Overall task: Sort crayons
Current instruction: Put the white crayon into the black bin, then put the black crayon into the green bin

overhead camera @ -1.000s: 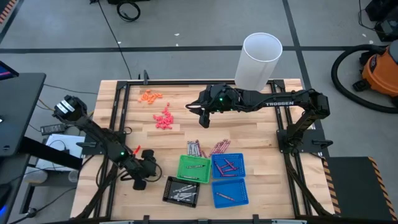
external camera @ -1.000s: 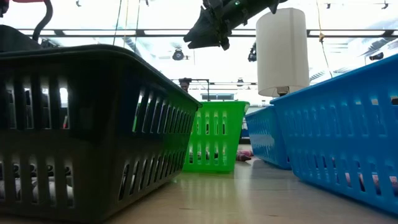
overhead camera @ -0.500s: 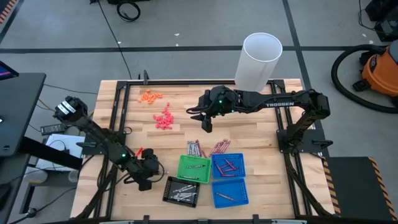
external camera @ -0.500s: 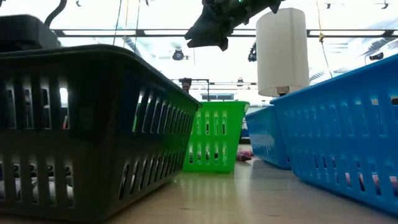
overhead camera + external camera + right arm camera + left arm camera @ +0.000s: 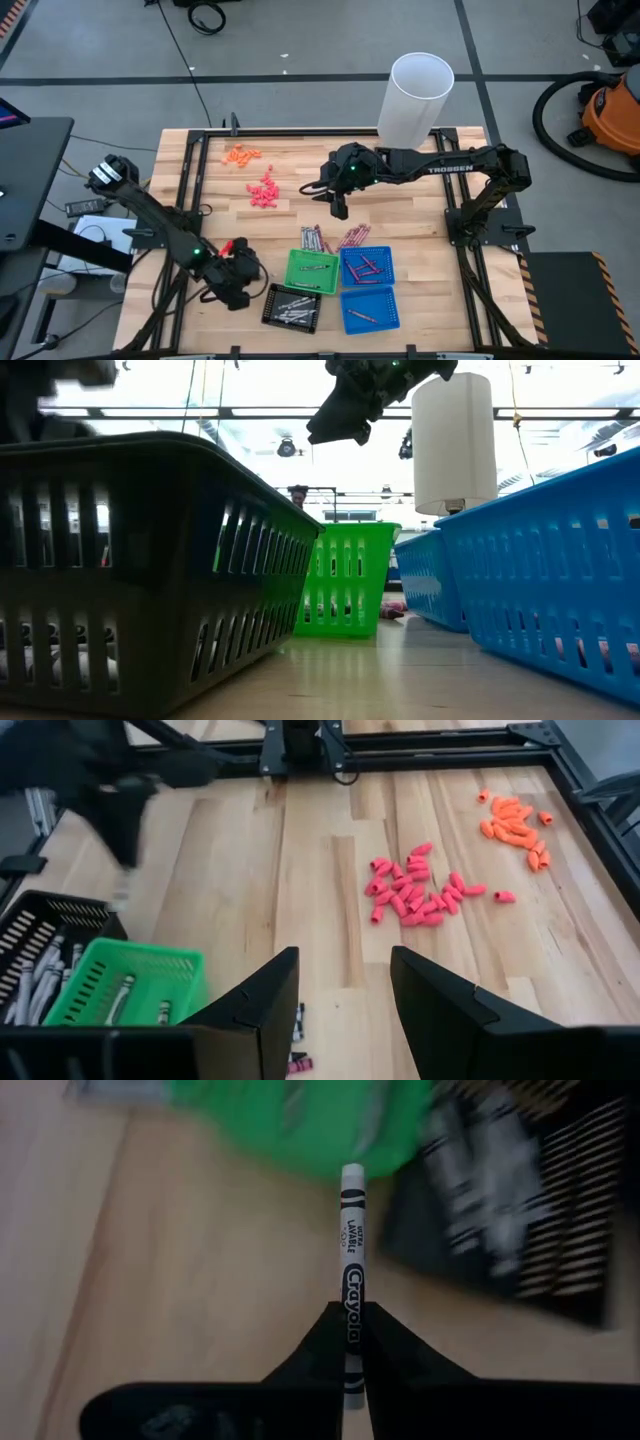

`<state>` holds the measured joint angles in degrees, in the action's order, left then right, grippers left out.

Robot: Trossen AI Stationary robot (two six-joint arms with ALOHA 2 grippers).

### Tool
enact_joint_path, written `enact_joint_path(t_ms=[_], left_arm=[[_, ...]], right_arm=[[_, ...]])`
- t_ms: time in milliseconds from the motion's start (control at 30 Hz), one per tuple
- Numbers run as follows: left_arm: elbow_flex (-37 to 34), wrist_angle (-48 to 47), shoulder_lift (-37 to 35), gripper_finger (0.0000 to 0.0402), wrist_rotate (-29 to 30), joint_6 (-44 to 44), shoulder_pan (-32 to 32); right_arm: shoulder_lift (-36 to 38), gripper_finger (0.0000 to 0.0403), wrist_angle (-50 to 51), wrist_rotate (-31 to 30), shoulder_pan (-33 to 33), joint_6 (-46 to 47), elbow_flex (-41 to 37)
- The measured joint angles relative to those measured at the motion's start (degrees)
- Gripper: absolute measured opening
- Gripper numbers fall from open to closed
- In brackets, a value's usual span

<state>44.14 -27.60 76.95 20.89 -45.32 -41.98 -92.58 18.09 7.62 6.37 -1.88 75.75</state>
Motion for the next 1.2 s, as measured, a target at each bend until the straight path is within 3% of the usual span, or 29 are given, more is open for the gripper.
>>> enact_joint_path(t_ms=[267, 633, 833, 1033, 1200], left_arm=[[4.4, 9.0, 2.6, 0.0015, -0.7, 6.1, 2.5], [16.3, 12.9, 20.5, 0.0019, -9.2, 11.0, 6.6], [21.0, 12.7, 27.0, 0.0062, -10.1, 10.4, 6.5], [22.4, 12.4, 27.6, 0.0114, -10.1, 8.4, 6.6], [24.5, 6.1, 24.7, 0.0126, -9.8, 7.9, 8.2]], right_arm=[[0.0, 0.0168, 0.0, 0.2, 0.0, -1.3, 0.0], [0.0, 0.0168, 6.1, 3.0, -1.3, -0.7, 0.0], [0.0, 0.0168, 10.0, 3.0, -2.6, -2.2, 0.0], [0.0, 0.0168, 13.0, 3.0, -2.9, -3.9, 0.0], [0.0, 0.0168, 13.1, 2.5, -2.9, -3.7, 0.0]])
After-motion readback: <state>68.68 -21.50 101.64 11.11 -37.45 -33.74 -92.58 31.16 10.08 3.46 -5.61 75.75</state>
